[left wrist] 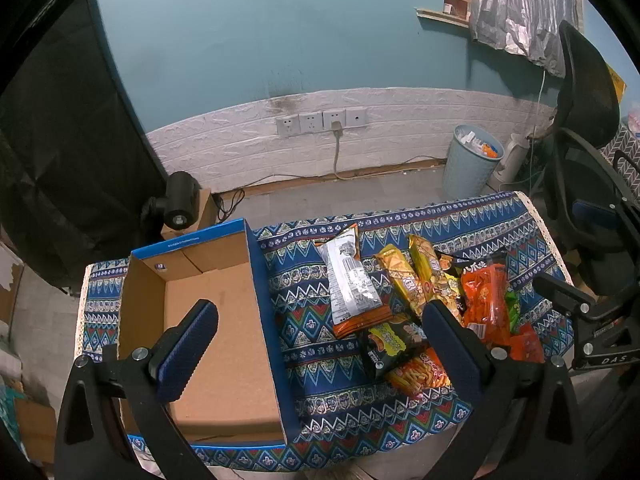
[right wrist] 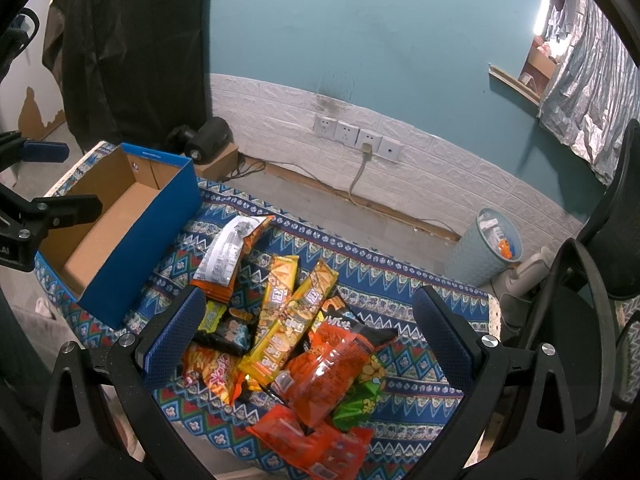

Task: Organize snacks
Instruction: 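Lower the left tool onto the white chip bag while the right tool reaches the orange bag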

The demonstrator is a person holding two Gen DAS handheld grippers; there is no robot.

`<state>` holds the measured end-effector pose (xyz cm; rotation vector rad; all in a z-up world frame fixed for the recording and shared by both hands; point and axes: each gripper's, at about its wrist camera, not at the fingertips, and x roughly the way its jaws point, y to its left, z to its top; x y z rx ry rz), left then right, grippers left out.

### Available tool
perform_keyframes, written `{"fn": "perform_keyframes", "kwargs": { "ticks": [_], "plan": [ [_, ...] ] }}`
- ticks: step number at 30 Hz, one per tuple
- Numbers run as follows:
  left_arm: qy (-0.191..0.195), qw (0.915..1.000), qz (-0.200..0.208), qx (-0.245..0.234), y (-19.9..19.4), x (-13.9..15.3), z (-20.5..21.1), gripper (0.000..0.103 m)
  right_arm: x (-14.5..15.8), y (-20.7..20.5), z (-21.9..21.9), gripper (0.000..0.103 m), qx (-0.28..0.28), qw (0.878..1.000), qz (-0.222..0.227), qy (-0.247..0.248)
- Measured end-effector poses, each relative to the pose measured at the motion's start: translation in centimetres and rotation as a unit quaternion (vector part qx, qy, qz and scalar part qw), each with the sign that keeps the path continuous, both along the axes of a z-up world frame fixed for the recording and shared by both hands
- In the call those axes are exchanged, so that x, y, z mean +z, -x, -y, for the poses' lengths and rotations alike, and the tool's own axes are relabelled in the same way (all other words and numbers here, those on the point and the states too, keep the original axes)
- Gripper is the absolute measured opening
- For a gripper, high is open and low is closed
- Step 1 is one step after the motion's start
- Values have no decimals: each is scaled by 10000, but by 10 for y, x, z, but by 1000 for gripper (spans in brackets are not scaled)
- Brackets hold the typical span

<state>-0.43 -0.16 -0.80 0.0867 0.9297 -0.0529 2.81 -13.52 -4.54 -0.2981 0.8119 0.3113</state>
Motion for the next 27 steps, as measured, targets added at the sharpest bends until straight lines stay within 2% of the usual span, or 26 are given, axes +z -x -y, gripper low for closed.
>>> {"fn": "perform_keyframes", "kwargs": {
  "ticks": [16,22,27],
  "plan": [
    [-83,9995,-308,8,-12,-18,-3,103,-10,-9,8,101,-253,9996,-133,20],
    [87,9982,-590,92,-23,-30,-10,103,-19,-19,21,101,-518,9981,-325,53],
    [-19,9978,-649,114,-33,-38,-8,103,-34,-24,27,101,-691,9961,-499,244]
  ]
}}
